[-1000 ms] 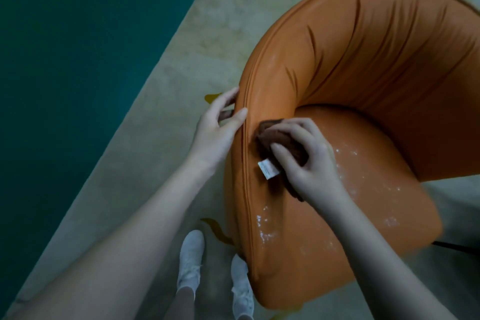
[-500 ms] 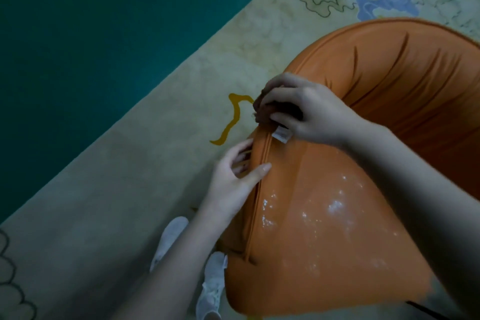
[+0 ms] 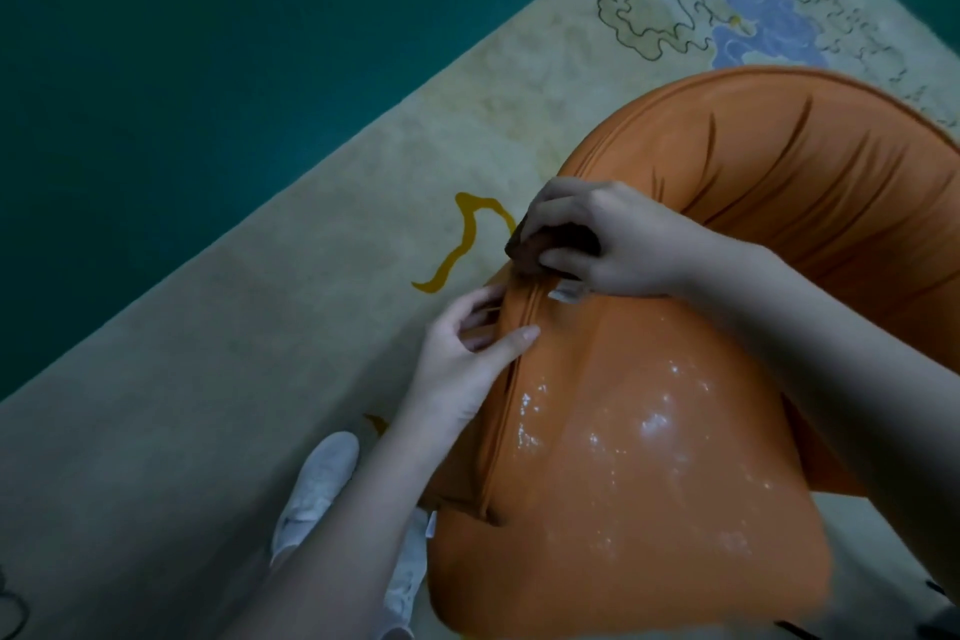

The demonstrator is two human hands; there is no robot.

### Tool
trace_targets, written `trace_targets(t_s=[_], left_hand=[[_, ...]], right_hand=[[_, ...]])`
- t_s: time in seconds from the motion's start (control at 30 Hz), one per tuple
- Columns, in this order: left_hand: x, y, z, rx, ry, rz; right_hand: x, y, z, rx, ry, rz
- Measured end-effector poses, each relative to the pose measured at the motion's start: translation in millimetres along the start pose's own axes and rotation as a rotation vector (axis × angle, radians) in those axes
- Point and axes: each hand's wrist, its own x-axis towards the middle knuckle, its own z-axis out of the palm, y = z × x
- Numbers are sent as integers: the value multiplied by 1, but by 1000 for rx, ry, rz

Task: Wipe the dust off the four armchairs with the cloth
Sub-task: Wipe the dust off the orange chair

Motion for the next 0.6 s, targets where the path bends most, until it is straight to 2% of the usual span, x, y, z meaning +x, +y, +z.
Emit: trace_targets(t_s=[0.07, 0.3, 0.47, 0.53, 0.6], left_hand=[[2, -2, -1, -6, 14, -1], [3, 0, -4, 27, -10, 11], [2, 3, -4, 36, -3, 21], [2, 3, -5, 57, -16, 7], [3, 7, -6, 100, -23, 18]], right_hand=[[-11, -11, 2, -4, 27, -57], [-20, -8, 11, 123, 142, -10], [-26, -11, 14, 162, 89, -56], [-32, -1, 13, 224, 266, 0], [-41, 10, 20, 278, 551, 109]])
